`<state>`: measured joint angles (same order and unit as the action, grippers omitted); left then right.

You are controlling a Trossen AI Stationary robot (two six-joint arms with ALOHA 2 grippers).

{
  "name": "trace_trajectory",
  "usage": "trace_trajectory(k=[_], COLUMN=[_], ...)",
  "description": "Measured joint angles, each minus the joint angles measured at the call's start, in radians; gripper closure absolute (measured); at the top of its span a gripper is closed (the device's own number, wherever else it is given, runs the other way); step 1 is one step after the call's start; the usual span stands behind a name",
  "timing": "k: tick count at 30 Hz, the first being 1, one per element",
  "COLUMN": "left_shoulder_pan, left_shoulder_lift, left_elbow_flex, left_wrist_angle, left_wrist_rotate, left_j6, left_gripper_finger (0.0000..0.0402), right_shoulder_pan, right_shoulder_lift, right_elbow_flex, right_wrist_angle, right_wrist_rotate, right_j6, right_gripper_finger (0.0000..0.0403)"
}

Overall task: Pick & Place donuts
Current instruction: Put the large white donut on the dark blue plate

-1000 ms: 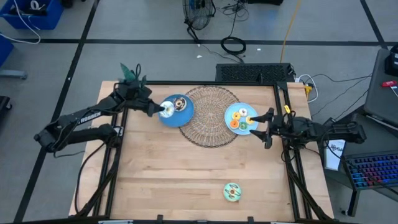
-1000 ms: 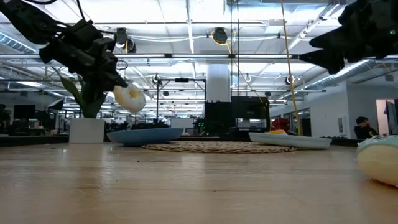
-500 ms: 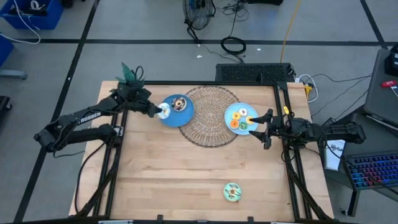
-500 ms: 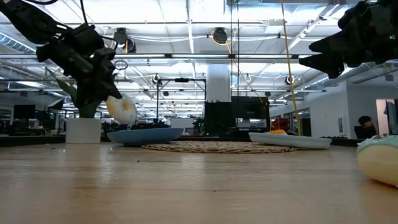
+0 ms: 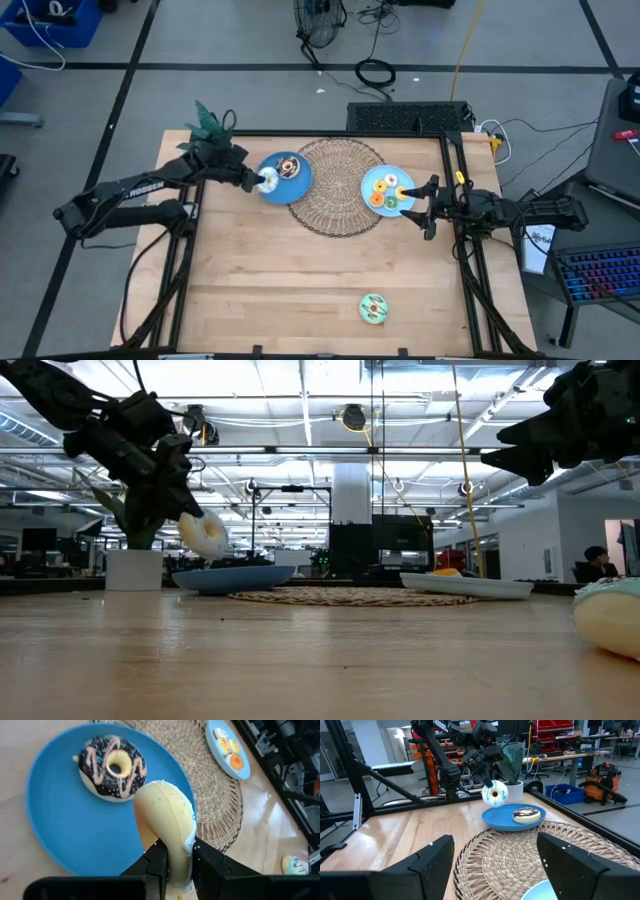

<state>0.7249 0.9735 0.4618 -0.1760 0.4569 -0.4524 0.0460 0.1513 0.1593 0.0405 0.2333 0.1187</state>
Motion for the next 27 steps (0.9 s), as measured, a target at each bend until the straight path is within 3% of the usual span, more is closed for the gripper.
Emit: trace_trajectory(k=[10,18,27], left_shoulder_pan=[-0.137,-0.165,-0.171], left_shoulder_lift=[0.160,0.305,0.347], left_elbow_flex=[0.000,0.000,0.000], left_wrist_angle=[0.292,0.421,0.477], left_wrist_rotate=[-0.021,-0.026,-0.141], left_j6=[-0.128,-0.141,-0.122], left_gripper_finger=[0.0330,0.0330,0.0330], right_shoulder_pan=[0.000,0.000,0.000], right_shoulder_lift=[0.000,0.000,0.000], right_elbow_flex=[0.000,0.000,-0.009], right_wrist_angle=[-0.001,-0.005,-0.007], right_wrist_rotate=[0.000,0.000,0.000], right_j6=[-0.004,-0.007,-0.007], right_gripper_finger=[0.0133,0.0129,0.0131])
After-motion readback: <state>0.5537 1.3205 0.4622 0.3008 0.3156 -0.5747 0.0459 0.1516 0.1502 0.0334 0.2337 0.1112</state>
